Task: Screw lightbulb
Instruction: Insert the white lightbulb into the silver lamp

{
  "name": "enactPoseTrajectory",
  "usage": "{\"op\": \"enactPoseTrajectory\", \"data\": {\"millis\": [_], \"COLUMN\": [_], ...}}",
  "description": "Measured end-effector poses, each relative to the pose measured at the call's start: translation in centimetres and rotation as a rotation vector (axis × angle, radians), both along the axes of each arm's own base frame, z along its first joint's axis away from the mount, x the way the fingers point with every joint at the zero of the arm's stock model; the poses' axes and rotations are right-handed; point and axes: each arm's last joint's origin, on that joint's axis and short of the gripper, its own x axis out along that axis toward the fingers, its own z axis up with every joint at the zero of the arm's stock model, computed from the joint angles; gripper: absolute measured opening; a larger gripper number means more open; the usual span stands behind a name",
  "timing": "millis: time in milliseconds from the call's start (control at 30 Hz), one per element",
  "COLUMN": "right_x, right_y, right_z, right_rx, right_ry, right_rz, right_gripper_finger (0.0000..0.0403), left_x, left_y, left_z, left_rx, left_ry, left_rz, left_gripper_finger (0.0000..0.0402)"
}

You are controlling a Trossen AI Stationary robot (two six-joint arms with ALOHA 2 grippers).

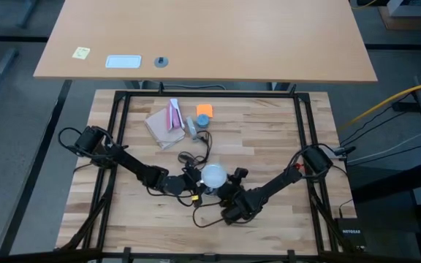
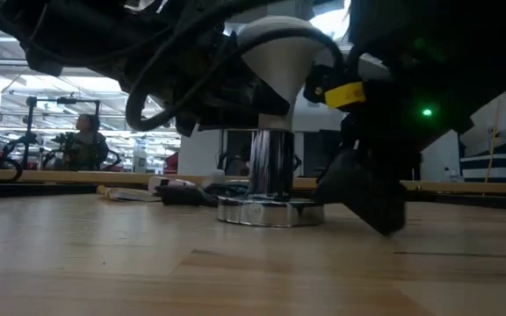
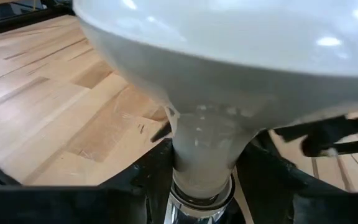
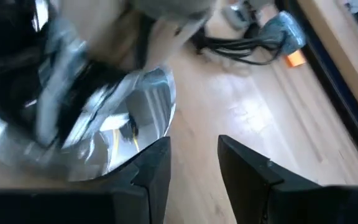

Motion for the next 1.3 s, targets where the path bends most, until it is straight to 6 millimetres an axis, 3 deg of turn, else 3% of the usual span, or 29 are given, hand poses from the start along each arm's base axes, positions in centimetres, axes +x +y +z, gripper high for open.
{"op": "enactPoseTrajectory", "data": {"millis": [200,433,667,967,1300], "right_x": [-0.6,-1.7,-2.0,-1.0,0.2], "right_y": [0.5,2.8,4.8,3.4,2.6], "right_z": [1.1,3.3,3.6,3.4,1.1], "right_rx": [0.049,0.128,0.182,0.09,0.106], "right_ry": [0.03,-0.021,-0.097,-0.028,0.022], "right_rz": [0.026,0.101,0.161,0.197,0.192], "right_gripper_finger": [0.0138,0.0138,0.0138,0.0138,0.0138], "left_x": [0.0,0.3,0.6,0.9,0.9], "left_y": [0.1,0.8,1.8,2.5,2.6], "left_z": [0.0,0.0,0.1,0.2,0.2], "left_rx": [0.001,0.004,0.024,0.021,0.006], "left_ry": [0.001,0.0,-0.002,-0.018,-0.026], "left_rz": [0.004,0.026,0.055,0.08,0.087], "left_gripper_finger": [0.0159,0.0159,0.0159,0.0159,0.0159]}}
